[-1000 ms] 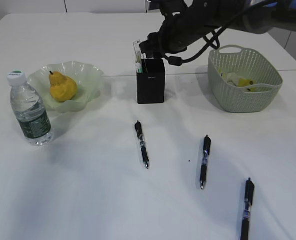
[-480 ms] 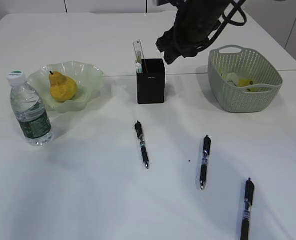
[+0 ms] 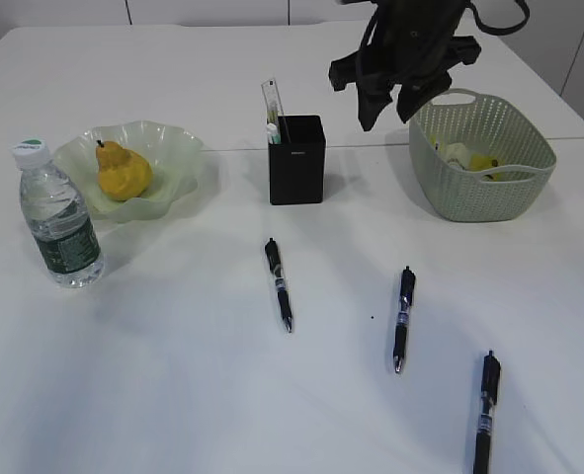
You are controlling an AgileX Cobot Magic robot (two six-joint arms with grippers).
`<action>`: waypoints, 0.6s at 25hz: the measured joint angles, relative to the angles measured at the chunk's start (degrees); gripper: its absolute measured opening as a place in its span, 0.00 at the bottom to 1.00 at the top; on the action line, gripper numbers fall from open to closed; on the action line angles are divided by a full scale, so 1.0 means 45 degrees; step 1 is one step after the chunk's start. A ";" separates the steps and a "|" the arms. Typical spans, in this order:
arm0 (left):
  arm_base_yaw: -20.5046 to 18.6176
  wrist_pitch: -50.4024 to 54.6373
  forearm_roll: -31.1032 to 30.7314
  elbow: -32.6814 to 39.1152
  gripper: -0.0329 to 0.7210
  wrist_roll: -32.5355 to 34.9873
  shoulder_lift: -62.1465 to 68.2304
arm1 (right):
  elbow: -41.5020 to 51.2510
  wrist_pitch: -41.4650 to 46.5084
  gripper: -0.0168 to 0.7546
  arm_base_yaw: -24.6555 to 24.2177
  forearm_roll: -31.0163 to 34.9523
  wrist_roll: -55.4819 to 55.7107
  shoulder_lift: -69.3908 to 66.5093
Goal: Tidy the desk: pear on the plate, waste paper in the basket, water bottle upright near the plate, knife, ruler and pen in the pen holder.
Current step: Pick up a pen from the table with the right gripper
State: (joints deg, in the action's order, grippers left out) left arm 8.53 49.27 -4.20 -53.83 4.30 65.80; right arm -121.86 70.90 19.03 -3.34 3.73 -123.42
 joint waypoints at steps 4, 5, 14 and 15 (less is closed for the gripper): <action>0.0000 0.0000 -0.0016 0.0000 0.48 0.0000 0.0000 | 0.0056 0.0031 0.55 0.0000 0.0000 0.0569 0.0129; 0.0000 0.0000 -0.0016 0.0000 0.48 0.0000 0.0000 | 0.0173 0.0031 0.55 0.0000 0.0000 0.0624 0.0221; 0.0000 -0.0041 -0.0016 0.0000 0.48 0.0000 0.0000 | 0.3615 0.0031 0.55 0.0000 0.0000 0.1082 0.2136; 0.0000 -0.0041 -0.0016 0.0000 0.48 0.0000 0.0000 | 0.4052 0.0031 0.55 0.0000 0.0000 0.1205 0.2422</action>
State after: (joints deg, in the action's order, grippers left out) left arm 8.53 49.09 -4.27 -53.83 4.30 65.80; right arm -103.63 71.04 19.03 -3.34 9.15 -112.52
